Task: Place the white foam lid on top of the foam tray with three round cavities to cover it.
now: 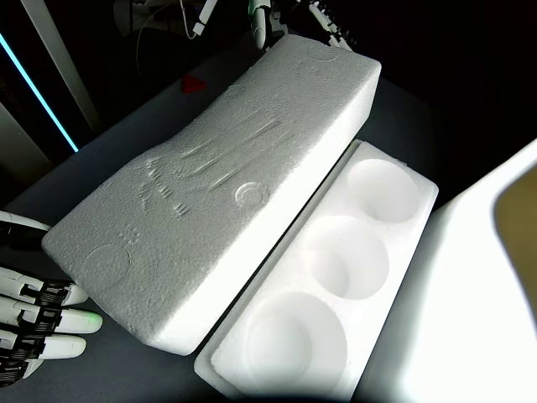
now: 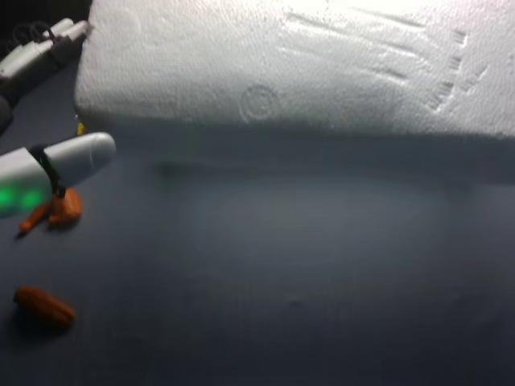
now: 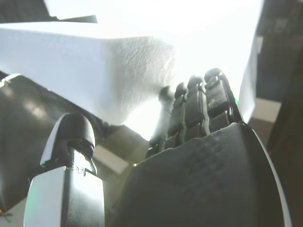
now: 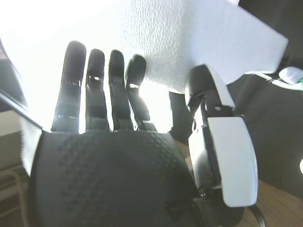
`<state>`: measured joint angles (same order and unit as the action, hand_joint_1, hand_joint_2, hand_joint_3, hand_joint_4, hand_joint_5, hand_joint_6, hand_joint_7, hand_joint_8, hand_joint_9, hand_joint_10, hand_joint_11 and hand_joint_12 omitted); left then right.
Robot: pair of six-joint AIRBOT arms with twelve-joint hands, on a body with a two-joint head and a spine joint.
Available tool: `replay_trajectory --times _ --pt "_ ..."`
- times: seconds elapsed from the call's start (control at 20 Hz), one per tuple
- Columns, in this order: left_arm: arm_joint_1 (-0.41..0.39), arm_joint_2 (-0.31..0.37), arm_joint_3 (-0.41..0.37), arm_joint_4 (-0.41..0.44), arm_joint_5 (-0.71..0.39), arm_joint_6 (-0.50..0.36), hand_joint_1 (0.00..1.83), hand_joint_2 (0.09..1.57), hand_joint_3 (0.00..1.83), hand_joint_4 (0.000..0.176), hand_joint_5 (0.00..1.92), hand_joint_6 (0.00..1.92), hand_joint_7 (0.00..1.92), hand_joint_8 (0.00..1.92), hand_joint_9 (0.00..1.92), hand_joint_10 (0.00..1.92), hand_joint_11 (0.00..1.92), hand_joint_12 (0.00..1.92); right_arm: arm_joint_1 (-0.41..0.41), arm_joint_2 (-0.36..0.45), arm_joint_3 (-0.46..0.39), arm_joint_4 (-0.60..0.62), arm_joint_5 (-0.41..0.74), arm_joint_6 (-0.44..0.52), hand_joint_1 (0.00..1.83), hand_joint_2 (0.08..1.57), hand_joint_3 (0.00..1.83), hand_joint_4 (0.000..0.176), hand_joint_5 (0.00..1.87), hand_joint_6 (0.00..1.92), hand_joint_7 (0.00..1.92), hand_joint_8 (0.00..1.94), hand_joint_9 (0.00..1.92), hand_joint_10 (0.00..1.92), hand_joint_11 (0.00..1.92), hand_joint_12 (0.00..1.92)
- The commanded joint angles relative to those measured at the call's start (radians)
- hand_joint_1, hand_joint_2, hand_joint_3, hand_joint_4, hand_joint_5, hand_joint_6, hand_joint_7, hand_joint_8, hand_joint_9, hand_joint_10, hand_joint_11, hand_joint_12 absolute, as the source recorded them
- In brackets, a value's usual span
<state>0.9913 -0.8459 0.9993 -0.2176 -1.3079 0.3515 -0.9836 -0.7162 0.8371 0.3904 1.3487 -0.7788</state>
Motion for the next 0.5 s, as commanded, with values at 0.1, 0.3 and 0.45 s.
replay_trajectory --times 0.1,0.3,0.45 --pt "-0.051 -0.028 0.008 0.15 -0.083 -0.005 0.43 1.21 0.0 0.0 0.19 0.0 0.0 0.0 0.0 0.0 0.0 0.0 0.037 0.002 0.006 -0.098 0.144 0.018 0.47 1.27 0.0 0.0 0.0 1.43 0.05 0.92 0.0 1.21 0.0 1.92" --pt "-0.082 -0.044 0.033 0.157 -0.068 -0.007 0.42 1.21 0.0 0.0 0.19 0.0 0.0 0.0 0.0 0.0 0.0 0.0 0.074 0.001 0.021 -0.103 0.133 0.012 0.49 1.25 0.0 0.0 0.0 1.46 0.03 1.17 0.01 1.51 0.04 1.92" --pt "-0.114 -0.059 0.057 0.161 -0.054 -0.007 0.46 1.22 0.0 0.0 0.2 0.0 0.0 0.0 0.0 0.0 0.0 0.0 0.108 -0.002 0.034 -0.109 0.111 0.003 0.5 1.24 0.0 0.0 0.0 1.47 0.06 1.35 0.08 1.65 0.21 1.92"
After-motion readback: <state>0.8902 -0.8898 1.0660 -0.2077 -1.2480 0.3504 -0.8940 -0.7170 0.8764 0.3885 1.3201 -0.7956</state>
